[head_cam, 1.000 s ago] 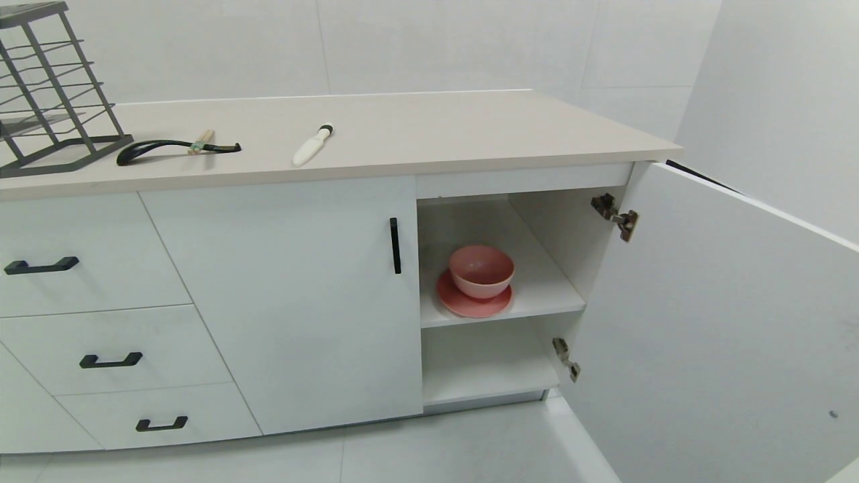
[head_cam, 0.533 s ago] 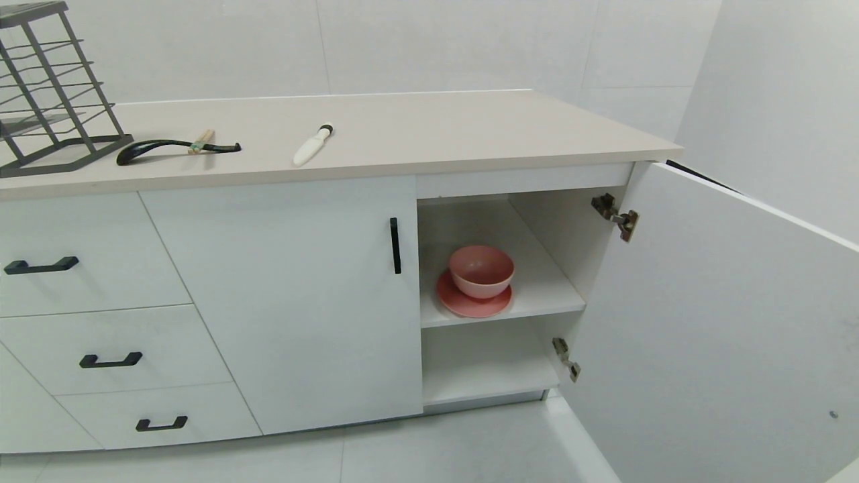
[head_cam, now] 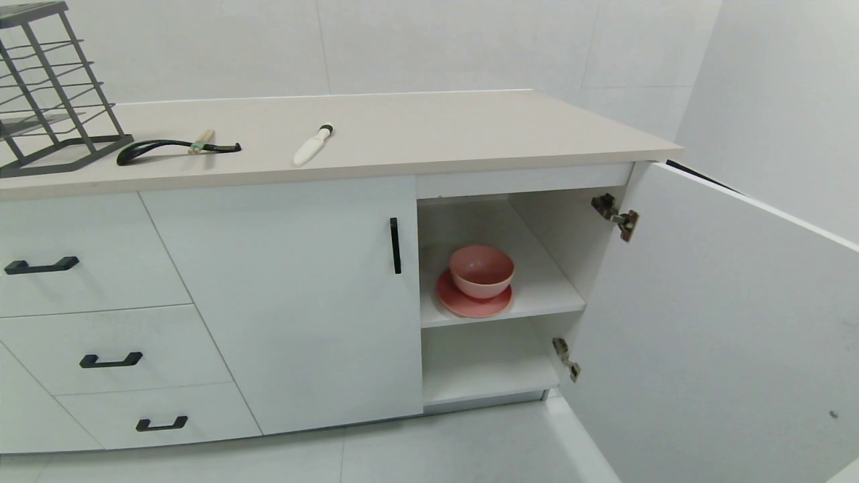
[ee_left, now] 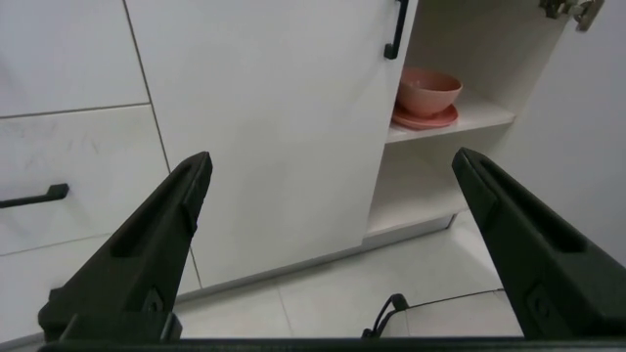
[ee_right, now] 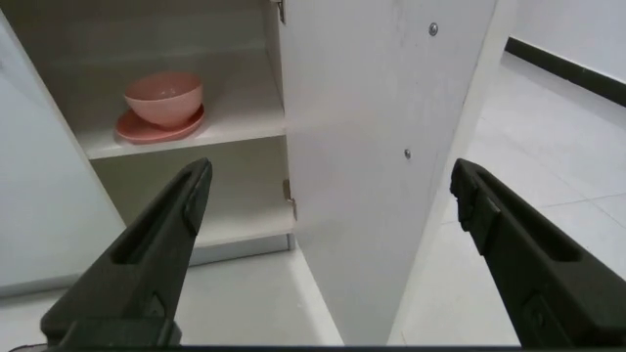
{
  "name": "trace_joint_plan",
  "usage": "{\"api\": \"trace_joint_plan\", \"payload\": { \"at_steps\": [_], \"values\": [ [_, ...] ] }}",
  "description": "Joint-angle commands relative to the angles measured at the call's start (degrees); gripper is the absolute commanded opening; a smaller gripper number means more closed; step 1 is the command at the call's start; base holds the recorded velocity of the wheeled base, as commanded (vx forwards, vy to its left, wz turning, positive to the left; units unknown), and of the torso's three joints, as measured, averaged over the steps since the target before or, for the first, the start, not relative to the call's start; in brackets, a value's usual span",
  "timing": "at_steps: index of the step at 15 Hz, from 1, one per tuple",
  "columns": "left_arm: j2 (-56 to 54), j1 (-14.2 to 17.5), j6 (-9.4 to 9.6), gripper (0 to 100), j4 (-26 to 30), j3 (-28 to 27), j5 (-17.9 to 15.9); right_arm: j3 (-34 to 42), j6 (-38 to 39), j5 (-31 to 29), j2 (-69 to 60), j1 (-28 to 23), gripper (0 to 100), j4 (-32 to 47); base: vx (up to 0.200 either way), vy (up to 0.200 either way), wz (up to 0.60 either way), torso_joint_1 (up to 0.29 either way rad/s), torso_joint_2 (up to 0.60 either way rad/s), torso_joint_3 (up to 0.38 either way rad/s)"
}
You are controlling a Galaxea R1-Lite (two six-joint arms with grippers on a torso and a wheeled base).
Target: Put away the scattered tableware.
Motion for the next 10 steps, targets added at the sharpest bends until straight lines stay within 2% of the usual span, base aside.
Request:
{"api": "trace_joint_plan", "payload": {
  "at_steps": [1,4,9,10],
  "values": [
    [0.0,0.01,0.11,100,0.05,0.0,0.05,0.13,-0.07,-0.02,-0.16,0.01,100,0.02,0.0,0.0,0.0,0.0,0.0,0.0],
    [0.0,0.01,0.02,100,-0.04,0.0,0.22,0.13,0.02,-0.02,-0.16,0.01,100,0.02,-0.2,0.0,0.0,0.007,0.0,0.001],
    [0.0,0.01,-0.42,100,-0.04,0.0,0.4,0.13,-0.16,-0.02,-0.16,0.01,100,0.11,0.0,-0.2,0.0,0.001,0.0,0.001],
    [0.0,0.01,-0.59,100,-0.04,0.0,0.66,0.04,-0.25,0.07,-0.16,-0.08,0,0.11,0.0,-0.2,0.0,0.002,0.0,0.007]
  ]
}}
